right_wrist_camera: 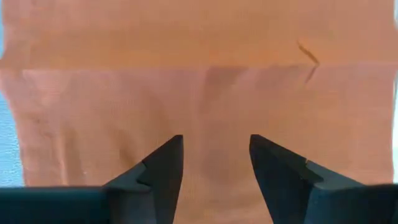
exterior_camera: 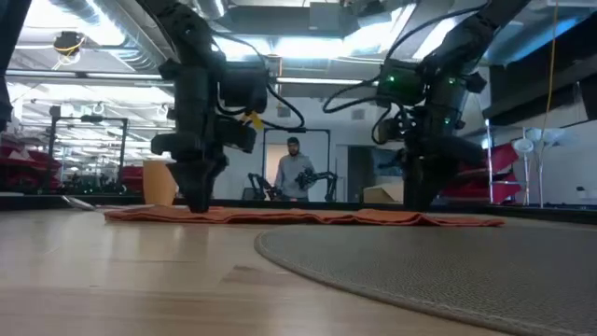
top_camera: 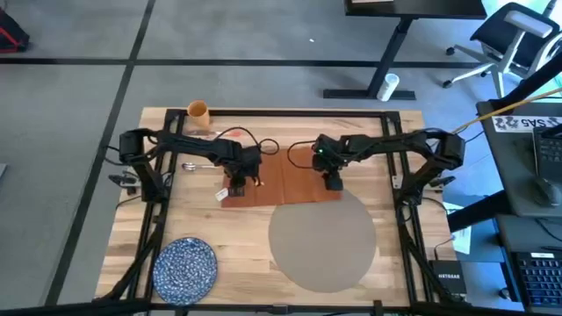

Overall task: Set table place
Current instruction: Fold the orange napkin

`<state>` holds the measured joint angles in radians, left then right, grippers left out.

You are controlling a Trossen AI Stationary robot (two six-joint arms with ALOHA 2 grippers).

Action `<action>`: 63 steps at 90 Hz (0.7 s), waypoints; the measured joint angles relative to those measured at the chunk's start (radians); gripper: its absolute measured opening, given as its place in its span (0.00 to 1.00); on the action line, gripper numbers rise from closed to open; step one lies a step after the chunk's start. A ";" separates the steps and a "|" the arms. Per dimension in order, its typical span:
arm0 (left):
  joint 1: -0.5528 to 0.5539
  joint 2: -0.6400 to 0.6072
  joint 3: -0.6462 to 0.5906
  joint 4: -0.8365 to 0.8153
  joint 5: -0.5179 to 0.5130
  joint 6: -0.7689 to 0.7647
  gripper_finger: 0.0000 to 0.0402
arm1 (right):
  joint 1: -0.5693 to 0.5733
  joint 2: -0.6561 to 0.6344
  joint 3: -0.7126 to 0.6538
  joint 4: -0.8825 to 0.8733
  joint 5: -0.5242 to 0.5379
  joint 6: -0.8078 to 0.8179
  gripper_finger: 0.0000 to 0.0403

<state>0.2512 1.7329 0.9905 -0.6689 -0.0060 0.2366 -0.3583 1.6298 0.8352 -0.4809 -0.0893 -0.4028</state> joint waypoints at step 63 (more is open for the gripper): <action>0.000 -0.012 0.049 -0.034 -0.008 -0.028 0.25 | -0.017 0.026 0.000 -0.007 -0.027 -0.012 0.43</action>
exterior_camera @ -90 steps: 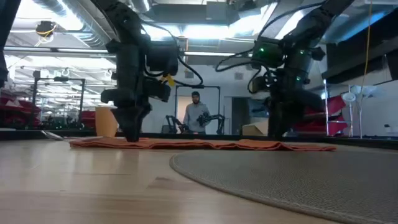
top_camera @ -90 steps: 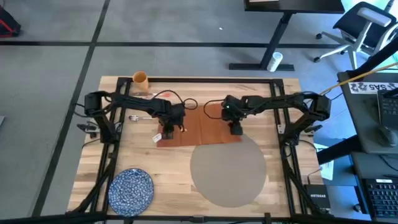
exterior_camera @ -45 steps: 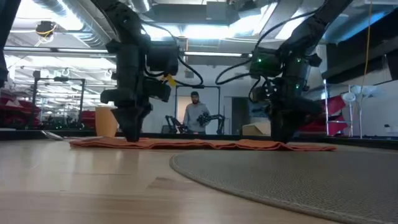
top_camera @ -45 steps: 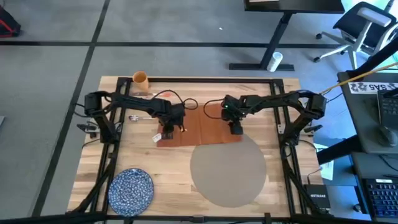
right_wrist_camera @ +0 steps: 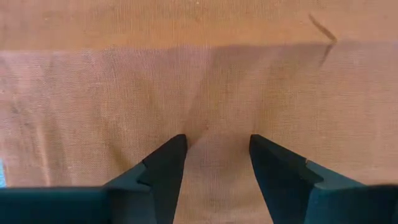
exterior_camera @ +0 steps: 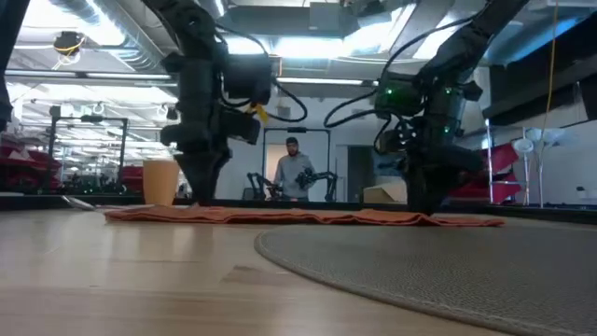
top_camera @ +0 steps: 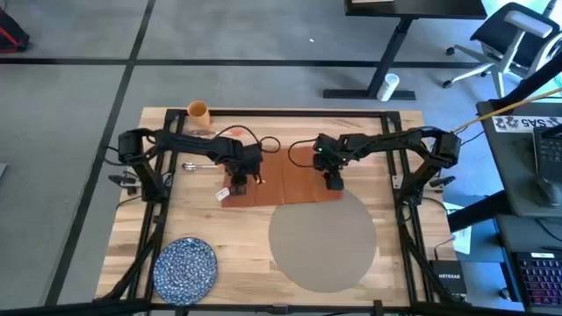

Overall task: Set table place
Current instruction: Fold the orange napkin

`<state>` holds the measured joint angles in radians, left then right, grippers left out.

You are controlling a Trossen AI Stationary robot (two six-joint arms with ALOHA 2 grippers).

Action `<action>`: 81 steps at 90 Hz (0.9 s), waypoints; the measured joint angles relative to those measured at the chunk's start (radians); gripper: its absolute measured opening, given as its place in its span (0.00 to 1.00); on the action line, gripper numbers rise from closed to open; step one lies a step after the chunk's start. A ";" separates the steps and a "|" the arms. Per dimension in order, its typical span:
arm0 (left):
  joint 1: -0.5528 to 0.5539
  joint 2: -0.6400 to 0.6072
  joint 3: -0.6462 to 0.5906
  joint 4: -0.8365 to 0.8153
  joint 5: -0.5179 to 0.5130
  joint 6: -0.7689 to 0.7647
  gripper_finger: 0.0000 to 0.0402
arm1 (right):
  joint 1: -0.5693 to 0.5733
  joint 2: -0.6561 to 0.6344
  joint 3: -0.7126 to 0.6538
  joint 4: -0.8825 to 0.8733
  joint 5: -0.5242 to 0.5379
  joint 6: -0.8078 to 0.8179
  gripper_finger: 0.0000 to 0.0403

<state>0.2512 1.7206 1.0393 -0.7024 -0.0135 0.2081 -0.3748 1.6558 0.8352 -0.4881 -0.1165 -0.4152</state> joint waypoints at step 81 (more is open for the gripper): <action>0.032 0.038 0.000 -0.011 0.003 0.043 0.25 | 0.000 0.000 0.000 -0.008 -0.020 -0.004 0.43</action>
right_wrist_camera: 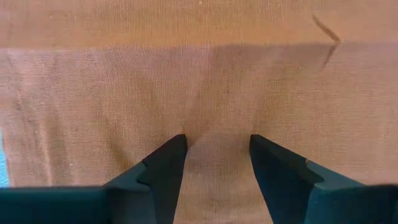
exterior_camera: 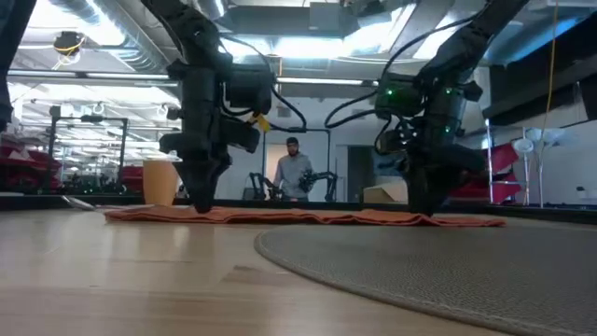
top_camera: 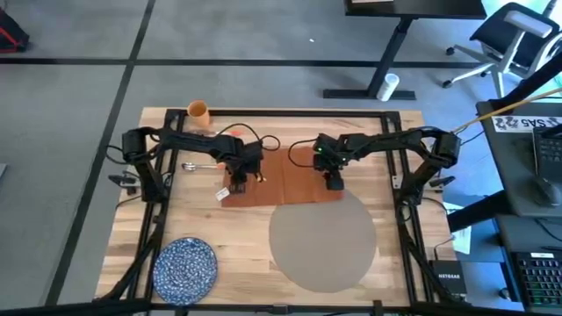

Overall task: Set table place
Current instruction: Fold the orange napkin

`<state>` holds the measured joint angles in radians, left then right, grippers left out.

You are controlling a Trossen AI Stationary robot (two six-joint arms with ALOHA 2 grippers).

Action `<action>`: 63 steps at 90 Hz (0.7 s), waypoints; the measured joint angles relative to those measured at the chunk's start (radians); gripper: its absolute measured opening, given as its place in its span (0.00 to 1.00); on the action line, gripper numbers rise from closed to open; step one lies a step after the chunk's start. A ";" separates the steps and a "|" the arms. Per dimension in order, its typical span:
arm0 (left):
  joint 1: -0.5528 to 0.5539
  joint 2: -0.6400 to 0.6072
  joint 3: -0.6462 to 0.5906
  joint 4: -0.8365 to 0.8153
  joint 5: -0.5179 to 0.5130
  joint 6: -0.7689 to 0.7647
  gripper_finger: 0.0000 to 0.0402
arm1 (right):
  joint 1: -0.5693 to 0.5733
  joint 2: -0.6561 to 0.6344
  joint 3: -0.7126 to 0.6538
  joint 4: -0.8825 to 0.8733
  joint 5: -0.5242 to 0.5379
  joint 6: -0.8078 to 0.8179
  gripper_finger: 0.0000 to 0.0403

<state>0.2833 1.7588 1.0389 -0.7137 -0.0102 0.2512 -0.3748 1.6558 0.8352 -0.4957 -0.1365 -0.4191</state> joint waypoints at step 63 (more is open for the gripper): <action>-0.015 0.092 0.005 0.026 0.043 0.037 0.13 | -0.001 0.041 0.002 0.013 0.041 0.001 0.03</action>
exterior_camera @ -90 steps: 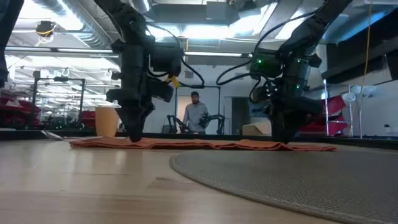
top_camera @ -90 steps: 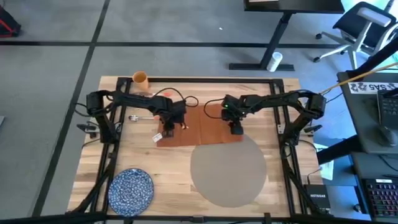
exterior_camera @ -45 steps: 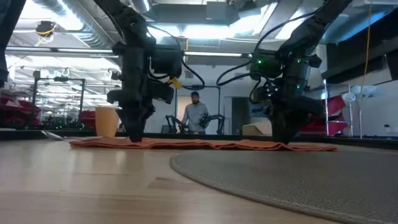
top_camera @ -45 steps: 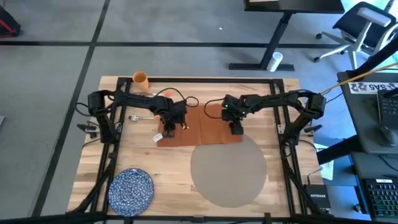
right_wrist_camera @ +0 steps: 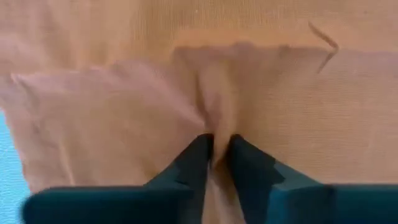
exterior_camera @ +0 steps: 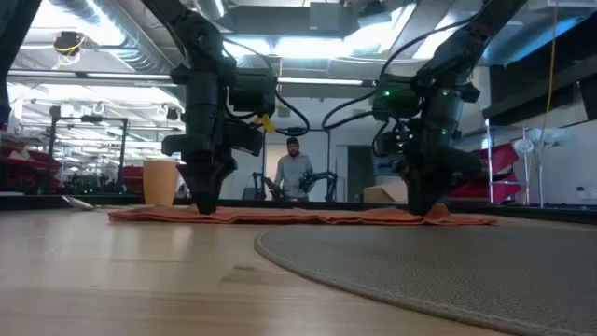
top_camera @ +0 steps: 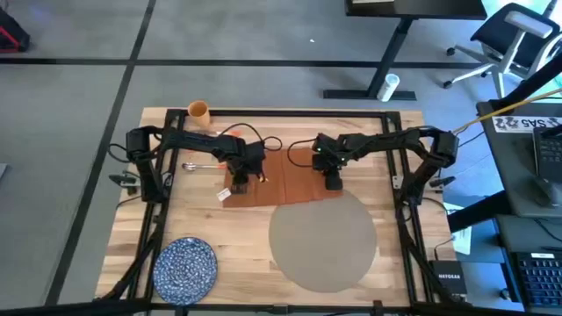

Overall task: Set table place
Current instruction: Fold the orange napkin

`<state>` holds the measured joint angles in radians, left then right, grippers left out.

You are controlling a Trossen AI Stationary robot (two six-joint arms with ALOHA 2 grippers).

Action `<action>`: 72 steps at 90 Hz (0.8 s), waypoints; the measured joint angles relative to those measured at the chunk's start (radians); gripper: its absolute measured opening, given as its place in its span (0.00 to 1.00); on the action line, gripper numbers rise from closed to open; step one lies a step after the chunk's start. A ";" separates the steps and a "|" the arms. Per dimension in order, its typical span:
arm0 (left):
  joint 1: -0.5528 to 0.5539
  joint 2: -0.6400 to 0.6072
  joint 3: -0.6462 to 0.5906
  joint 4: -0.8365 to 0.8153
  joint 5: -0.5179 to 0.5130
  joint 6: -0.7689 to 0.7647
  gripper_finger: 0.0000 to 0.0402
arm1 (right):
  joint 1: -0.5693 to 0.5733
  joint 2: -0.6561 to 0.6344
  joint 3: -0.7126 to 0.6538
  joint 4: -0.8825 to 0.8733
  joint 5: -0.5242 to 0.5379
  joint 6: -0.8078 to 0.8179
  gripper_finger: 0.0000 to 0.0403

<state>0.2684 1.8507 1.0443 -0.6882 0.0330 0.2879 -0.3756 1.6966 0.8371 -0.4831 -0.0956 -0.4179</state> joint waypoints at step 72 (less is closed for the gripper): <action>0.003 -0.151 -0.003 -0.162 -0.143 -0.076 0.00 | -0.006 -0.118 0.008 -0.150 0.085 0.045 0.00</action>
<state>0.2710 1.6997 1.0409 -0.8497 -0.1101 0.2115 -0.3820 1.5786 0.8456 -0.6328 -0.0108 -0.3734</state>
